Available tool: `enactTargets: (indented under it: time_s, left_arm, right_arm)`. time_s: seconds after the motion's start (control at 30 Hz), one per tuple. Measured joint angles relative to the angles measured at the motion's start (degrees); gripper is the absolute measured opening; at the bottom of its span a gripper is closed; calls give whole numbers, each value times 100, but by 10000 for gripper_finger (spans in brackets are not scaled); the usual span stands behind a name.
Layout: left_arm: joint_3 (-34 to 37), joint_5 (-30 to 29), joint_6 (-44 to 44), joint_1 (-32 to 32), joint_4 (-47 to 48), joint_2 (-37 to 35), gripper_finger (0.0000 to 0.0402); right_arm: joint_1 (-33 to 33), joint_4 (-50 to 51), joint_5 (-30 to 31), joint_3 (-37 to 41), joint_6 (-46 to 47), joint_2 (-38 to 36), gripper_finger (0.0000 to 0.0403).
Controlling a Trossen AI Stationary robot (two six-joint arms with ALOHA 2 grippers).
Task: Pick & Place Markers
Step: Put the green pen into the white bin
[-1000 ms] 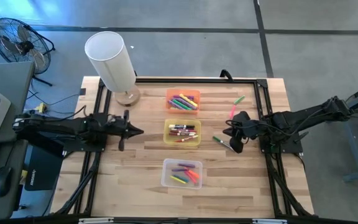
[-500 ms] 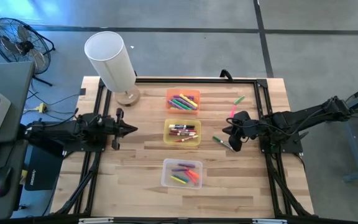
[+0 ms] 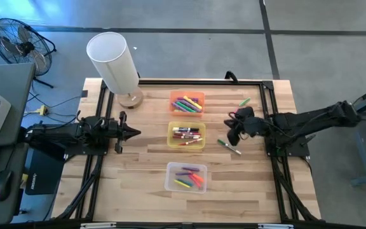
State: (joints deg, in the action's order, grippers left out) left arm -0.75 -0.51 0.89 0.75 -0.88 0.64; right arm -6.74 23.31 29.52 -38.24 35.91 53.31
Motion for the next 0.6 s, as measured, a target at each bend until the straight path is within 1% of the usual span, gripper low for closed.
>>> enactTargets:
  time_s: [0.07, 0.13, 0.23, 0.43, 0.5, 0.6]
  left_arm:
    - [2, 2, 0, 0, 27, 4, 1]
    - [2, 2, 0, 0, 19, 2, 1]
    - [4, 2, 0, 0, 19, 2, 1]
    - [4, 2, 0, 0, 19, 2, 1]
    - [4, 2, 1, 0, 19, 4, 1]
    - [4, 2, 0, 0, 19, 2, 1]
  right_arm:
    - [453, -155, -86, -141, -313, 316, 0]
    - [1002, -45, -121, -388, -358, 691, 0]
    - [2011, 613, -325, -946, 149, 1265, 0]
    - [4148, 2610, -1402, -2084, 1415, 2443, 0]
    - [4730, 2948, -1635, -2271, 1507, 2795, 0]
    - [5426, 2956, -1919, -2265, 1430, 3195, 0]
